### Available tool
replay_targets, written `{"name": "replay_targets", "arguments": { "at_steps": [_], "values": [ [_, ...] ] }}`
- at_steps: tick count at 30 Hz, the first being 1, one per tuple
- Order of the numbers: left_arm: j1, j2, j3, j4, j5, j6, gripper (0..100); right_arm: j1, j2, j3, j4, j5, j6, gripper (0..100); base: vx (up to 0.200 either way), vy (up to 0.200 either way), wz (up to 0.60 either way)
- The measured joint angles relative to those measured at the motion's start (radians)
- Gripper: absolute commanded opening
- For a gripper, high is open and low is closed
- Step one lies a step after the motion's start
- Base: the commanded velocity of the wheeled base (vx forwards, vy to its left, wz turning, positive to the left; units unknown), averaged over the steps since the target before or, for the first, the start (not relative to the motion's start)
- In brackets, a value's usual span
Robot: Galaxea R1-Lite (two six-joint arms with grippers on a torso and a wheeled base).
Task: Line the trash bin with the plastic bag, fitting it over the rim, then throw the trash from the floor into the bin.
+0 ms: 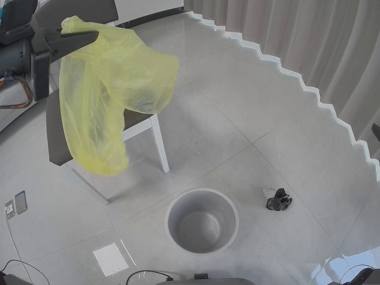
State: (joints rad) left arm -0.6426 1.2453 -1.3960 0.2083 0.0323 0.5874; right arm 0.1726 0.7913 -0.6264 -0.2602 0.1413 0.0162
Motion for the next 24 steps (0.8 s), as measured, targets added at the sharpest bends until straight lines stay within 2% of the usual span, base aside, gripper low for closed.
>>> {"name": "replay_targets", "arguments": {
  "at_steps": [3, 6, 9, 14, 17, 24],
  "values": [
    [-0.061, -0.01, -0.016, 0.043, 0.021, 0.185, 0, 0.031, 0.084, -0.014, -0.034, 0.001, 0.035, 100, 0.0, 0.0, 0.0],
    [-0.094, -0.015, -0.026, 0.103, 0.065, 0.305, 0, 0.053, 0.146, -0.011, -0.11, 0.014, 0.074, 100, 0.0, 0.0, 0.0],
    [-0.141, -0.017, -0.024, 0.131, 0.137, 0.359, 0, 0.067, 0.206, 0.003, -0.174, 0.031, 0.098, 100, 0.0, 0.0, 0.0],
    [-0.195, -0.018, -0.013, 0.154, 0.181, 0.46, 0, 0.078, 0.282, 0.027, -0.204, 0.042, 0.111, 100, 0.0, 0.0, 0.0],
    [-0.223, -0.015, -0.011, 0.158, 0.185, 0.479, 0, 0.077, 0.316, 0.034, -0.213, 0.057, 0.124, 100, 0.0, 0.0, 0.0],
    [-0.297, 0.003, -0.002, 0.153, 0.183, 0.409, 0, 0.047, 0.359, 0.041, -0.237, 0.172, 0.177, 100, 0.0, 0.0, 0.0]
  ]
}}
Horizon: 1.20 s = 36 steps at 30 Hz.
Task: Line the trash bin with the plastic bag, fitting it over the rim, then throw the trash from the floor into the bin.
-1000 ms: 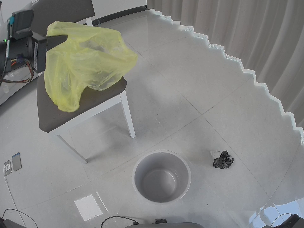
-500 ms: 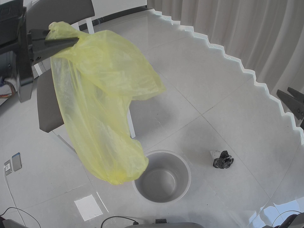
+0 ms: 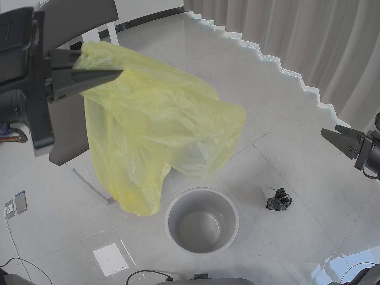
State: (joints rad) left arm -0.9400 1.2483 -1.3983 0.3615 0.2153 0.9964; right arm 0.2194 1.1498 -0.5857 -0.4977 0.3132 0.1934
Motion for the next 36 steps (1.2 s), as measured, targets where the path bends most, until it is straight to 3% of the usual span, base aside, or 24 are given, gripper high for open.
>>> {"name": "replay_targets", "arguments": {
  "at_steps": [7, 17, 26, 31, 36],
  "values": [
    [-0.05, 0.026, 0.003, 0.024, 0.0, -0.012, 0, -0.043, 0.041, 0.001, -0.014, 0.133, 0.086, 100, 0.0, 0.0, 0.0],
    [-0.106, 0.062, -0.027, 0.045, -0.001, -0.014, 0, -0.057, 0.117, 0.004, -0.036, 0.154, 0.093, 100, 0.0, 0.0, 0.0],
    [-0.172, 0.112, -0.092, 0.057, -0.001, -0.028, 0, -0.056, 0.261, -0.001, -0.201, 0.163, 0.115, 100, 0.0, 0.0, 0.0],
    [-0.203, 0.142, -0.136, 0.065, -0.001, -0.033, 0, -0.052, 0.368, -0.03, -0.283, 0.224, 0.148, 100, 0.0, 0.0, 0.0],
    [-0.222, 0.159, -0.154, 0.067, -0.001, -0.035, 0, -0.043, 0.436, -0.052, -0.295, 0.241, 0.153, 100, 0.0, 0.0, 0.0]
  ]
}}
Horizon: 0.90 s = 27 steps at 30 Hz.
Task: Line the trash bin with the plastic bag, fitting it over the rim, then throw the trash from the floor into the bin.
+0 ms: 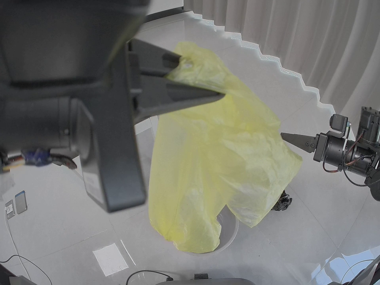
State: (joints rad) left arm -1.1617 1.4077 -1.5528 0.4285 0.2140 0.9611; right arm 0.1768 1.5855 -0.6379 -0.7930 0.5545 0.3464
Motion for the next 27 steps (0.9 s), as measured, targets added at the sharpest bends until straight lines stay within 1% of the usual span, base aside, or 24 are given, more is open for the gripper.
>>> {"name": "replay_targets", "arguments": {
  "at_steps": [10, 17, 24, 25, 27],
  "values": [
    [-0.008, 0.012, -0.004, -0.024, -0.001, 0.001, 0, -0.013, 0.011, 0.117, -0.001, 0.0, -0.026, 100, 0.0, 0.0, 0.0],
    [-0.034, 0.023, -0.008, -0.065, -0.001, 0.0, 0, 0.012, 0.027, 0.106, -0.01, 0.0, -0.027, 100, 0.0, 0.0, 0.0],
    [-0.039, 0.029, -0.012, -0.069, -0.003, -0.001, 0, 0.019, 0.038, 0.096, -0.012, 0.003, -0.031, 100, 0.0, 0.0, 0.0],
    [-0.039, 0.03, -0.012, -0.069, -0.003, -0.001, 0, 0.019, 0.038, 0.098, -0.012, 0.003, -0.033, 0, 0.0, 0.0, 0.0],
    [-0.039, 0.031, -0.011, -0.07, -0.003, -0.001, 0, 0.019, 0.037, 0.102, -0.014, 0.003, -0.041, 0, 0.0, 0.0, 0.0]
  ]
}}
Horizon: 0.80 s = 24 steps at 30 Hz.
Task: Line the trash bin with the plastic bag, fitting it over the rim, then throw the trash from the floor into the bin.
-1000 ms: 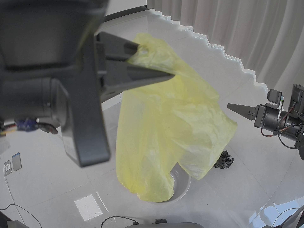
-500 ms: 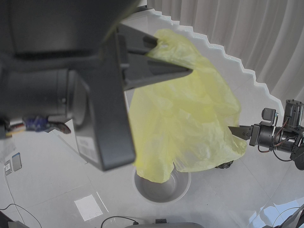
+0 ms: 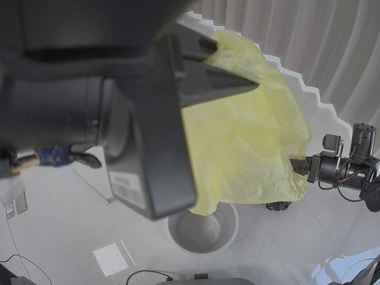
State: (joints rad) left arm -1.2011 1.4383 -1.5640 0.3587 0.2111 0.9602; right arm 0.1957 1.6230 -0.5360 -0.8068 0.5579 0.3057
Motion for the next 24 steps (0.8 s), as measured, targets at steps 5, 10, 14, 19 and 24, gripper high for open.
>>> {"name": "replay_targets", "arguments": {
  "at_steps": [5, 10, 14, 19, 24],
  "values": [
    [0.004, 0.001, 0.002, 0.0, 0.001, -0.001, 0, -0.004, -0.004, 0.005, 0.003, 0.0, -0.014, 0, 0.0, 0.0, 0.0],
    [0.007, 0.005, -0.011, 0.005, 0.003, -0.01, 0, -0.006, -0.009, 0.02, 0.002, 0.0, -0.018, 0, 0.0, 0.0, 0.0],
    [0.009, 0.015, -0.036, -0.002, 0.003, -0.031, 0, -0.006, -0.013, 0.03, 0.004, -0.005, -0.02, 0, 0.0, 0.0, 0.0],
    [0.028, 0.032, -0.062, -0.056, 0.003, -0.165, 0, -0.004, -0.019, 0.039, 0.005, -0.01, -0.02, 0, 0.0, 0.0, 0.0],
    [0.08, 0.043, -0.068, -0.088, 0.003, -0.372, 0, 0.007, -0.038, 0.046, 0.008, -0.014, -0.017, 0, 0.0, 0.0, 0.0]
  ]
}}
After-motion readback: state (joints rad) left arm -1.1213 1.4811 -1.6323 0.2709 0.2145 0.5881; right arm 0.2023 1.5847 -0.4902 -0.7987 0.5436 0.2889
